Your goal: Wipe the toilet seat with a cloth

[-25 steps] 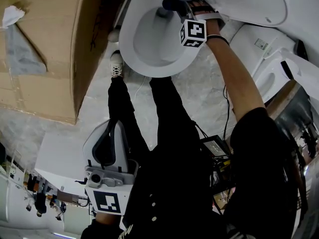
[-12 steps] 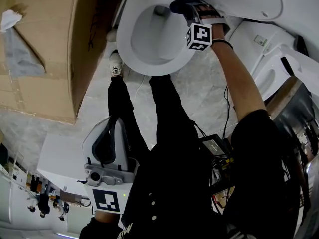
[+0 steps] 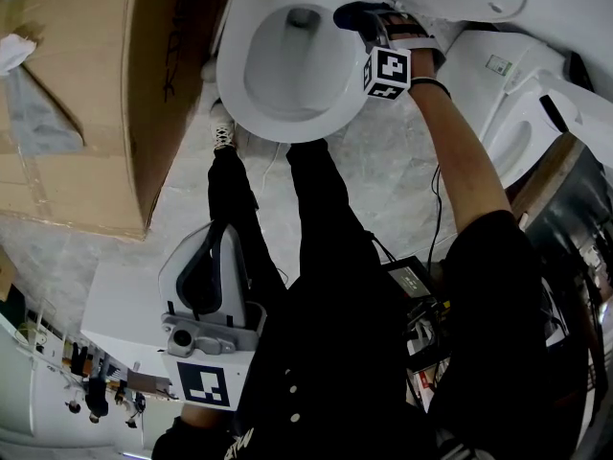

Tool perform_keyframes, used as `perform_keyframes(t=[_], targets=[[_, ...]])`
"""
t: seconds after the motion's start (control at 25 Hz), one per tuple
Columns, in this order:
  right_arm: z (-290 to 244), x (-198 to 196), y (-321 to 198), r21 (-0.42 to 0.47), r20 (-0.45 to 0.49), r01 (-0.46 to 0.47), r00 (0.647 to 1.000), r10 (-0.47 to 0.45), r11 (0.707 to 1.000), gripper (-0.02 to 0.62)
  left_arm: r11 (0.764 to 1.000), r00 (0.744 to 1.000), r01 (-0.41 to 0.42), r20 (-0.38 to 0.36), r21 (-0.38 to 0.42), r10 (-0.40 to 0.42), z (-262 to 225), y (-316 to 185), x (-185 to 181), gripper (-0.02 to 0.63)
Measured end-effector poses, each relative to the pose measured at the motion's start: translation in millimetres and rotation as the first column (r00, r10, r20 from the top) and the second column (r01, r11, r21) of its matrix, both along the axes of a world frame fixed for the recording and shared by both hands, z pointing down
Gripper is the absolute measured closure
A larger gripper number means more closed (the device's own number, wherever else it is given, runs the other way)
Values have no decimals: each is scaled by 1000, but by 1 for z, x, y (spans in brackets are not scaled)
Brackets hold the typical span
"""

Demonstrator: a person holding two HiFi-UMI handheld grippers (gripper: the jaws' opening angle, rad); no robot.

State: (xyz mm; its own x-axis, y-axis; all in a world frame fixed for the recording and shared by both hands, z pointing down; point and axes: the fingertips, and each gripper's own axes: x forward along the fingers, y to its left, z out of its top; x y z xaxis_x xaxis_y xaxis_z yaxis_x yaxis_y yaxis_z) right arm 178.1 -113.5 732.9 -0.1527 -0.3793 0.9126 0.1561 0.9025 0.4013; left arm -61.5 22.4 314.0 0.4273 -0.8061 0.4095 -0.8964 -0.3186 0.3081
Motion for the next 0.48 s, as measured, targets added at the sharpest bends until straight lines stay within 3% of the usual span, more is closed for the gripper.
perform_keyframes(t=[0.48], targets=[[1,26,21,-62,24,-176,984,178,982,509,1000,999,-30,-12,5,30,-4,4,8,598]])
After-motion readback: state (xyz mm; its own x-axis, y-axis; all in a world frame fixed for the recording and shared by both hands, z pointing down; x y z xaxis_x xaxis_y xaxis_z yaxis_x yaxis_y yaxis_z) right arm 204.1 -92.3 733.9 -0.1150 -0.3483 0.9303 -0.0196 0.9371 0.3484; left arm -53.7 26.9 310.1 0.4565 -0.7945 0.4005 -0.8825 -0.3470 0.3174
